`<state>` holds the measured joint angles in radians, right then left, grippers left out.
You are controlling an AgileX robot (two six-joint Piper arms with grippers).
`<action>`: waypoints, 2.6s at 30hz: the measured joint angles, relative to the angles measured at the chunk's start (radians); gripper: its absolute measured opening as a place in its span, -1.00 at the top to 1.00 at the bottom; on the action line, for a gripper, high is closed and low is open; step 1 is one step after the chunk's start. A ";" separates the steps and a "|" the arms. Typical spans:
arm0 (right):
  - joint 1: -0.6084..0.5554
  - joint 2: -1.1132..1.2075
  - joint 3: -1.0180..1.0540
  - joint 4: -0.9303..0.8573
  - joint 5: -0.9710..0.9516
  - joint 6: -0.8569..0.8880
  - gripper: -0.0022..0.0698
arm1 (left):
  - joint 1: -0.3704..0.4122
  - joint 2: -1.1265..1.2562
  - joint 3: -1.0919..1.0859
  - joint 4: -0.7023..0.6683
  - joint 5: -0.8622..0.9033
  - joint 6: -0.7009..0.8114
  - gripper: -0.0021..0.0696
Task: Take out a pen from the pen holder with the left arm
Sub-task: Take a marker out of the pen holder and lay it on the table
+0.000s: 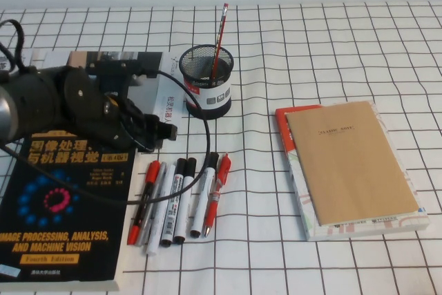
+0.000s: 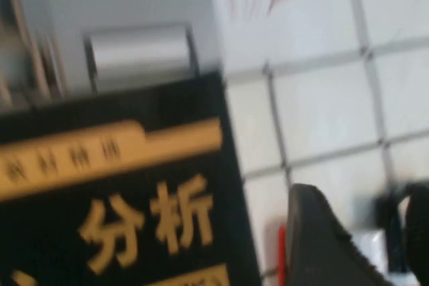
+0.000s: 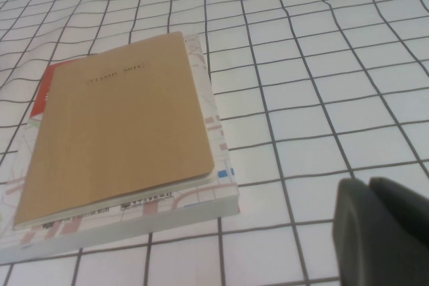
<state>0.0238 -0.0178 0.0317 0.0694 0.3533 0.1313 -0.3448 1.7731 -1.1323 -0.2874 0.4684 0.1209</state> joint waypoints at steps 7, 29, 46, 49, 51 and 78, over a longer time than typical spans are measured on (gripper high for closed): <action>0.000 0.000 0.000 0.000 0.000 0.000 0.98 | -0.079 -0.236 0.180 0.082 -0.301 -0.019 0.81; 0.000 0.000 0.000 0.000 0.000 0.000 0.99 | -0.092 -1.159 0.801 0.438 -0.576 -0.277 0.94; 0.000 0.000 0.000 0.000 0.000 0.000 0.99 | -0.092 -1.628 1.055 0.438 -0.220 -0.279 0.94; 0.000 0.000 0.000 0.000 0.000 0.000 0.98 | -0.092 -1.680 1.077 0.438 -0.211 -0.279 0.94; 0.000 0.000 0.000 0.000 0.000 0.000 0.98 | -0.092 -1.696 1.090 0.438 -0.209 -0.279 0.94; 0.000 0.000 0.000 0.000 0.000 0.000 0.98 | -0.092 -1.708 1.157 0.419 -0.140 -0.279 0.95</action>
<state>0.0238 -0.0178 0.0317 0.0694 0.3533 0.1313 -0.4368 0.0646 0.0248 0.1319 0.3289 -0.1583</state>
